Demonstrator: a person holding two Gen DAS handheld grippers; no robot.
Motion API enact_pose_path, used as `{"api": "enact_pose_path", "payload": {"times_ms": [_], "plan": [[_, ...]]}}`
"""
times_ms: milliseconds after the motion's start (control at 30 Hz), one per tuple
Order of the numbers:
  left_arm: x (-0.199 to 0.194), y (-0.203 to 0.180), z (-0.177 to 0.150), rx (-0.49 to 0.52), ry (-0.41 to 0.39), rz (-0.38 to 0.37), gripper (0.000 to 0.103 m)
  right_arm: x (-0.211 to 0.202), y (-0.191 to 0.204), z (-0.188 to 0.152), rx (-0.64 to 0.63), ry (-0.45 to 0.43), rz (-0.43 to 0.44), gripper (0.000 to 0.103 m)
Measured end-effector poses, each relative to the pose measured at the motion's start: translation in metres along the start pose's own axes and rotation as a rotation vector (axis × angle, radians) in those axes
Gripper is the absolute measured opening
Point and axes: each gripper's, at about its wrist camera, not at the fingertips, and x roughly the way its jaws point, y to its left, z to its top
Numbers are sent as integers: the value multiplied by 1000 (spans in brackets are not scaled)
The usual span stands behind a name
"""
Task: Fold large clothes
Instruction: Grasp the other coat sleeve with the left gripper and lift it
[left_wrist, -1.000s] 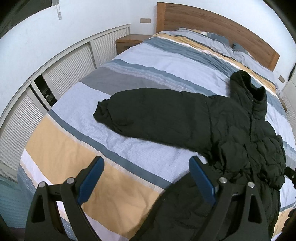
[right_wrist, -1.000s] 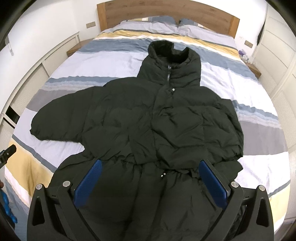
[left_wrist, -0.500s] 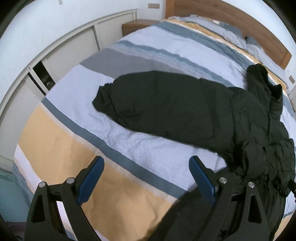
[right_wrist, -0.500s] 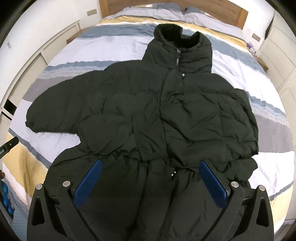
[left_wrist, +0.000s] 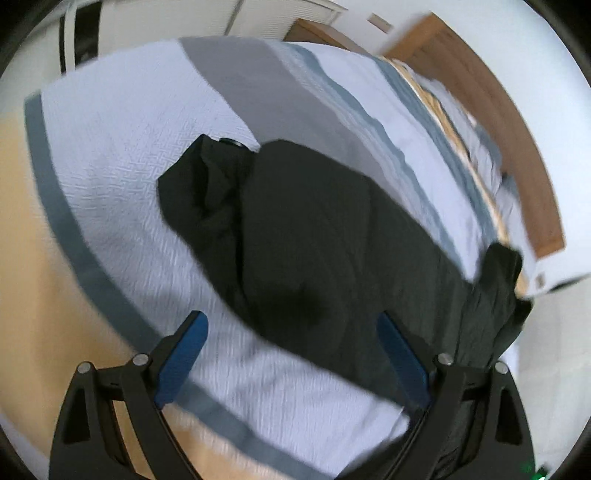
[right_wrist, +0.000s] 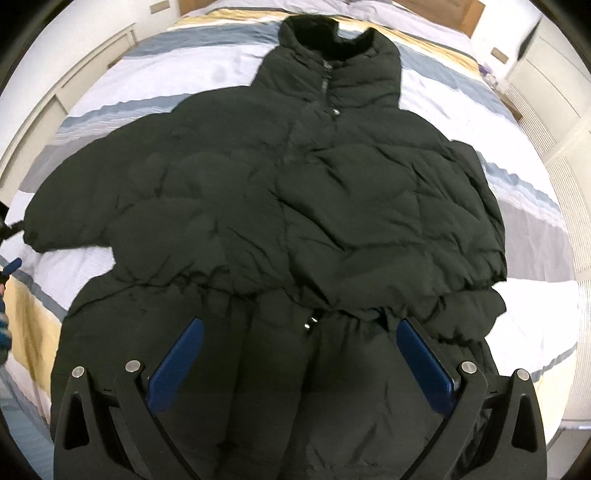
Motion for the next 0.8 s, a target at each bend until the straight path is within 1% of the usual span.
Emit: {"api": "enact_pose_path", "payload": {"times_ms": [133, 200, 333, 433, 467, 500, 533, 600, 633, 700, 800], "plan": [[20, 19, 19, -78, 21, -64, 92, 1, -9, -5, 23, 11, -15, 102], [31, 28, 25, -127, 32, -75, 92, 0, -14, -8, 31, 15, -26, 102], [44, 47, 27, -237, 34, -118, 92, -5, -24, -12, 47, 13, -45, 102], [49, 54, 28, -288, 22, -162, 91, -8, -30, -14, 56, 11, -56, 102], [50, 56, 29, -301, 20, -180, 87, -9, -33, -15, 60, 11, -60, 102], [51, 57, 30, -307, 21, -197, 75, -9, -34, -16, 63, 10, -62, 102], [53, 57, 31, -311, 26, -216, 69, -10, -36, -17, 67, 9, -64, 102], [55, 56, 33, -324, 35, -239, 49, -11, -38, -18, 71, 9, -64, 102], [56, 56, 33, -329, 37, -248, 45, -11, -39, -19, 74, 9, -64, 102], [56, 55, 34, -337, 39, -258, 31, -13, -40, -20, 75, 7, -61, 102], [53, 48, 37, -326, 37, -265, 16, -15, -41, -22, 73, 1, -58, 102]]}}
